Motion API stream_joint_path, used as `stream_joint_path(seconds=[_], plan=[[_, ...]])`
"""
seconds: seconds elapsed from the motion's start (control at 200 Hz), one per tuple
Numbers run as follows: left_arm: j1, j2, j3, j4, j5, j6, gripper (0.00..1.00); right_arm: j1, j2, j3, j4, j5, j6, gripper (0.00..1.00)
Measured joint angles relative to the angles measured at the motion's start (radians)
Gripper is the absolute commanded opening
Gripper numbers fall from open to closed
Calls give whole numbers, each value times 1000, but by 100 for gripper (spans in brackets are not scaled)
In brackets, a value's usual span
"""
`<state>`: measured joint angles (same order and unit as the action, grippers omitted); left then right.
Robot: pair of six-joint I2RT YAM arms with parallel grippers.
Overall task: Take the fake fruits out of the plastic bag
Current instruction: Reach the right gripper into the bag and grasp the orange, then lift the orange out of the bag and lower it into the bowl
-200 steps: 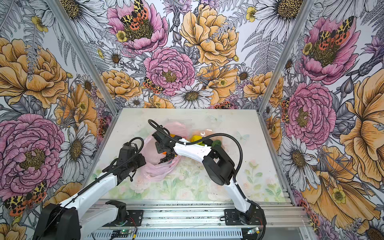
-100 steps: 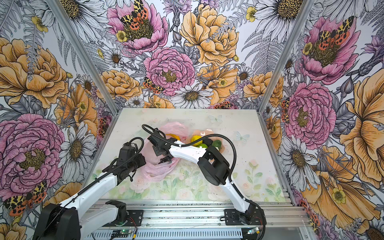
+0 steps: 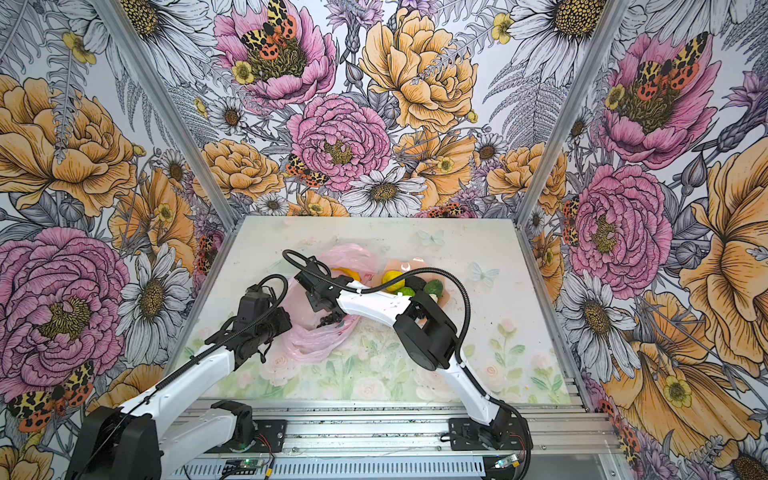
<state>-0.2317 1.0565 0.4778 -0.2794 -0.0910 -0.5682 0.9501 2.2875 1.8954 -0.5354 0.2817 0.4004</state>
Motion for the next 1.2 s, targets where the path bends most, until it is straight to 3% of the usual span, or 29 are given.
stream_joint_path(seconds=[0.41,0.746,1.201], plan=[[0,0,0,0,0,0,24,0,32,19,-7,3,-2,29],[0,6,0,0,0,0,24,0,34,21,-11,30,-6,11],[0,13,0,0,0,0,24,-1,-18,2,-14,43,-5,7]])
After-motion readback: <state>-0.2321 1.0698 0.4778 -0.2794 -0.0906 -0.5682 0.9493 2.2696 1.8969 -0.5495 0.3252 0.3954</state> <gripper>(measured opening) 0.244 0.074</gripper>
